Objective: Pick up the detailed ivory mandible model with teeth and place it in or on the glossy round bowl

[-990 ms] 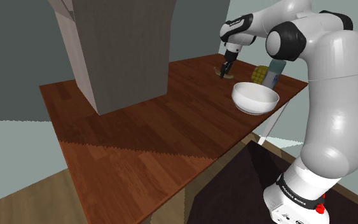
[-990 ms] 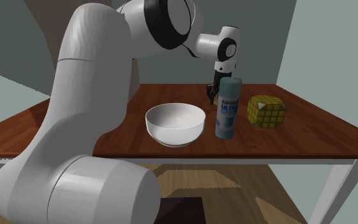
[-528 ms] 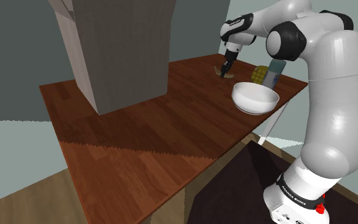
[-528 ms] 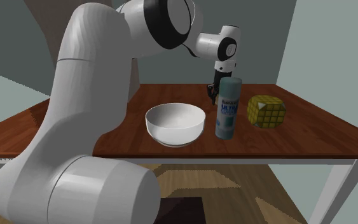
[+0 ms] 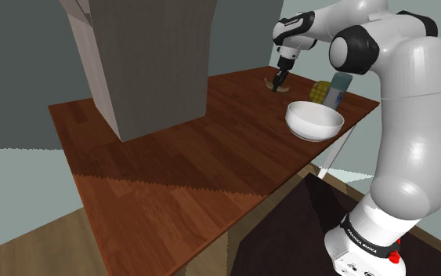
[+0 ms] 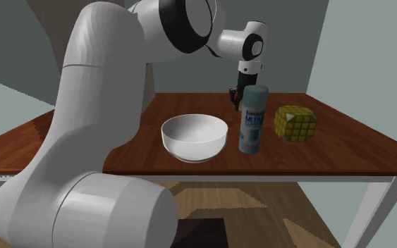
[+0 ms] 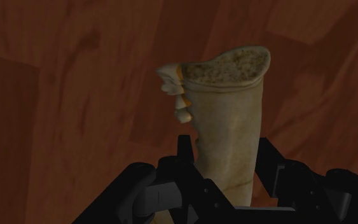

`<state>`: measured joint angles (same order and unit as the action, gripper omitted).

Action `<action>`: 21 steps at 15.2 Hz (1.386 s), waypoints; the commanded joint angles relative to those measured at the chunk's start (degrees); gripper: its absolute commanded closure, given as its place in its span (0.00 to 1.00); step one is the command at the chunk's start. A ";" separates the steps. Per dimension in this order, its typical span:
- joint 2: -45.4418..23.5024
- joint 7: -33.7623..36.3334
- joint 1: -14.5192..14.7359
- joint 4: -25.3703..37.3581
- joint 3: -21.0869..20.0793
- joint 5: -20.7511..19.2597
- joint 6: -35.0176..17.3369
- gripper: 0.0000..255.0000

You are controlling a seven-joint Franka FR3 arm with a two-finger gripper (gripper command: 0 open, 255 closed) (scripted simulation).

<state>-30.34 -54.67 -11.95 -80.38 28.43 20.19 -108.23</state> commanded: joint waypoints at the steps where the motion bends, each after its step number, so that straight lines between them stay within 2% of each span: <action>1: 0.37 0.26 -0.06 1.01 0.13 -0.25 1.33 1.00; 12: 0.69 1.63 -1.21 9.13 0.48 -0.85 9.48 1.00; 21: -0.83 2.73 -3.24 18.71 0.40 -0.43 17.32 1.00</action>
<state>-30.70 -52.09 -14.81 -63.23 28.89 19.59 -92.01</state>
